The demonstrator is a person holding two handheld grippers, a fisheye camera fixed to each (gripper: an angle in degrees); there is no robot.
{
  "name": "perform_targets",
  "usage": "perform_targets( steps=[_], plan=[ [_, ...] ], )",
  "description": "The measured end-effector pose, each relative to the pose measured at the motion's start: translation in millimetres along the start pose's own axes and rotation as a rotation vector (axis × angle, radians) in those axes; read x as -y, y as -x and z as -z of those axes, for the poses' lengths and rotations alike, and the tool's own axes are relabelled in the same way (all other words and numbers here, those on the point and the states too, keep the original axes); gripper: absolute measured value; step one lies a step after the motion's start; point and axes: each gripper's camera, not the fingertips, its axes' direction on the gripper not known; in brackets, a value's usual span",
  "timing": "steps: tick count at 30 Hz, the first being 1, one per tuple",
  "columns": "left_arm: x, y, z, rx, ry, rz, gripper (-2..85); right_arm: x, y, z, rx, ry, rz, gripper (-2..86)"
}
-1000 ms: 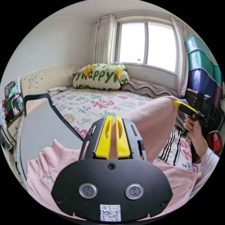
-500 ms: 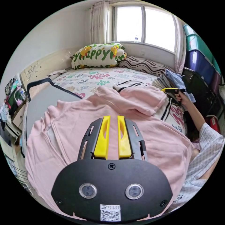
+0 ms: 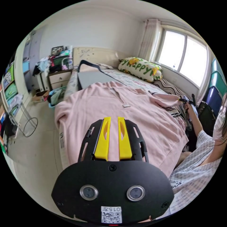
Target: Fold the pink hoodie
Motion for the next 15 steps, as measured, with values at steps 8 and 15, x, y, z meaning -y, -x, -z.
perform_targets(
  steps=[8, 15],
  plan=[
    [-84.0, 65.8, 90.6, -0.124, -0.141, 0.248, 6.1, 6.1, 3.4, -27.9, -0.143, 0.138, -0.074, 10.8],
    [-130.3, 51.6, 148.9, 0.107, 0.016, 0.182, 9.9, -109.7, 39.9, 76.0, 0.367, -0.018, 0.088, 8.0]
  ],
)
